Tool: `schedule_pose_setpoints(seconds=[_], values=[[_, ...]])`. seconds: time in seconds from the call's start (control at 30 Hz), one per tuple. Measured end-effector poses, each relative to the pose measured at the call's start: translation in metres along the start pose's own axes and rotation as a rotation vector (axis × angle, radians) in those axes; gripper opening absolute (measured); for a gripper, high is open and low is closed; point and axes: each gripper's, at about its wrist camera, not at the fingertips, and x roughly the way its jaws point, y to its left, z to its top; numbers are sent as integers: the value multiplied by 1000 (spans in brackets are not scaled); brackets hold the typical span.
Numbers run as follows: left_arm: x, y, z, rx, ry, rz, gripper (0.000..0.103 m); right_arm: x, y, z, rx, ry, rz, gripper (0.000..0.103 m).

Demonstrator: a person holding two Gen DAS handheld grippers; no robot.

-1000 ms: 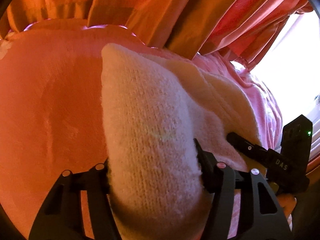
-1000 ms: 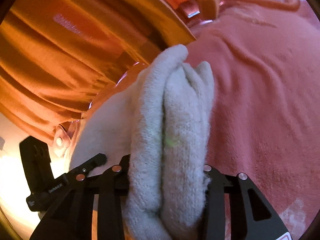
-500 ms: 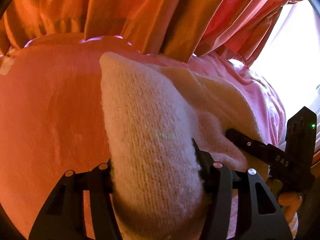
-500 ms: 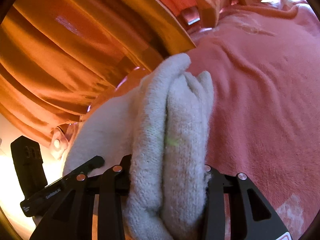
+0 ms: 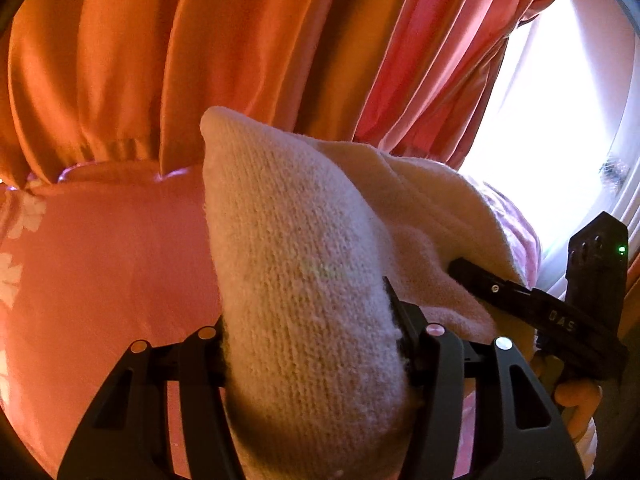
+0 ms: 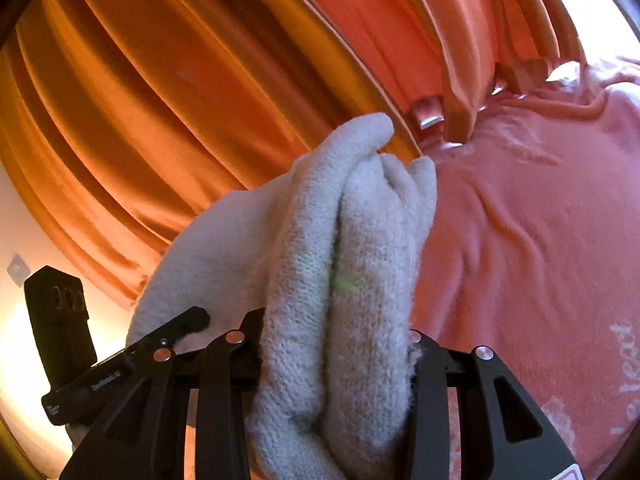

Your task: Fold small clothes

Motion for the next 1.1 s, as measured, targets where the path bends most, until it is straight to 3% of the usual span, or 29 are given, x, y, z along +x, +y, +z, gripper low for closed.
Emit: schedule_pose_setpoints(seconds=[0.27,0.4,0.6,0.8,0.93,1.03,1.1], values=[[25,25,-25,-84,65,42,53,35,-9,-13,22,92,-10,36],[24,29,-21,-93,86,34,52,36,-5,-16,11,99,-11,36],[-37,20,20,-20,-84,3,52,-3,45,15,-79,-19,55,36],[-115,33,60,51,-263,46,54,-21,120,50,-184,-131,195,36],[-127,81,64,18,-295,108,62,20,150,50,-190,-88,272,39],[-89,153,36,-74,-241,167,86,105,143,28,-152,26,278,51],[-54,193,11,-134,-156,264,89,159,121,0,-96,135,223,51]])
